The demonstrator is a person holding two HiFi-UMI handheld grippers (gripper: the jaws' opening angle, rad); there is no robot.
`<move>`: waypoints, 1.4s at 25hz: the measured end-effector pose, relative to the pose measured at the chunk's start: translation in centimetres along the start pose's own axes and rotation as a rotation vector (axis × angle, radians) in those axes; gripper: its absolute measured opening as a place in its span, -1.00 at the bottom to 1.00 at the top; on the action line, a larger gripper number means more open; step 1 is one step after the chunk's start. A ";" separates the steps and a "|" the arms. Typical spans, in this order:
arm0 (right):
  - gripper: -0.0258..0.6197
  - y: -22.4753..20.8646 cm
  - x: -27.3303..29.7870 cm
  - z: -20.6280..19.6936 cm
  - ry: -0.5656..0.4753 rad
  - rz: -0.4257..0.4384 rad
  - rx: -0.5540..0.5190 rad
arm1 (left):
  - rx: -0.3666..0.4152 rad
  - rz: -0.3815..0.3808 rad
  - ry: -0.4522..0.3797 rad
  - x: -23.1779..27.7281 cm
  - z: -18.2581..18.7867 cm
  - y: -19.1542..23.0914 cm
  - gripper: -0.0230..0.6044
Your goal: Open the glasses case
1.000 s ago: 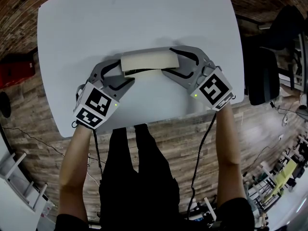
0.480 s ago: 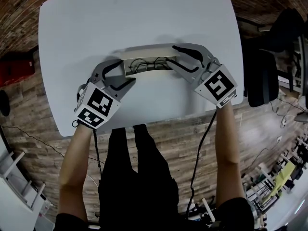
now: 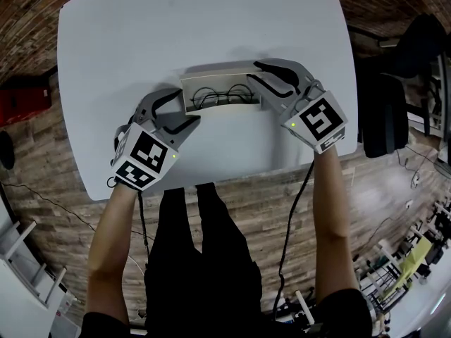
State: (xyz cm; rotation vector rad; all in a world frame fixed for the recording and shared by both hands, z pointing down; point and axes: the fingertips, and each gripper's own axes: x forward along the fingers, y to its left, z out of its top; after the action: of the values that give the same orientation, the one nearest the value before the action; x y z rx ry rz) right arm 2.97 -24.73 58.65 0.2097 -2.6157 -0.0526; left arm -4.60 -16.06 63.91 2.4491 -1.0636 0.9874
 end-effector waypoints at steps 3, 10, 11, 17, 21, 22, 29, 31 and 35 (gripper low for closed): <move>-0.61 -0.6 0.4 0.0 -0.006 -0.022 0.058 | 0.003 0.003 -0.005 -0.1 0.0 0.1 -0.06; -0.62 -1.5 0.9 -0.4 0.001 -0.024 0.085 | 0.011 0.017 -0.014 -0.2 0.0 0.3 -0.06; -0.62 -1.6 1.0 -0.4 0.000 -0.024 0.090 | 0.012 0.018 -0.015 -0.2 -0.1 0.3 -0.06; -0.62 -1.9 1.3 -0.5 0.006 -0.030 0.113 | 0.031 0.037 -0.028 -0.3 -0.1 0.2 -0.06; -0.62 -1.8 1.2 -0.4 0.019 -0.032 0.097 | 0.035 0.043 -0.031 -0.3 -0.1 0.2 -0.06; -0.62 -1.7 1.0 -0.2 0.015 -0.029 0.096 | 0.035 0.043 -0.032 -0.3 -0.1 0.2 -0.06; -0.58 -0.4 -2.1 1.1 -0.040 -0.050 0.161 | 0.027 0.029 -0.055 -0.1 0.0 0.1 -0.02; -0.58 -0.1 -3.3 1.0 -0.051 -0.095 0.196 | -0.021 0.001 -0.086 -0.4 0.2 -0.3 0.04; -0.58 1.2 -5.4 1.2 -0.085 -0.186 0.285 | -0.106 -0.013 -0.127 -2.0 0.6 -0.7 0.04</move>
State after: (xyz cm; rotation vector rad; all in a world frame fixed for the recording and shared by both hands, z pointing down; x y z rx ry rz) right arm 6.89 -22.67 55.06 0.5619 -2.6727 0.2535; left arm -4.76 -14.81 62.04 2.4559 -1.1090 0.7592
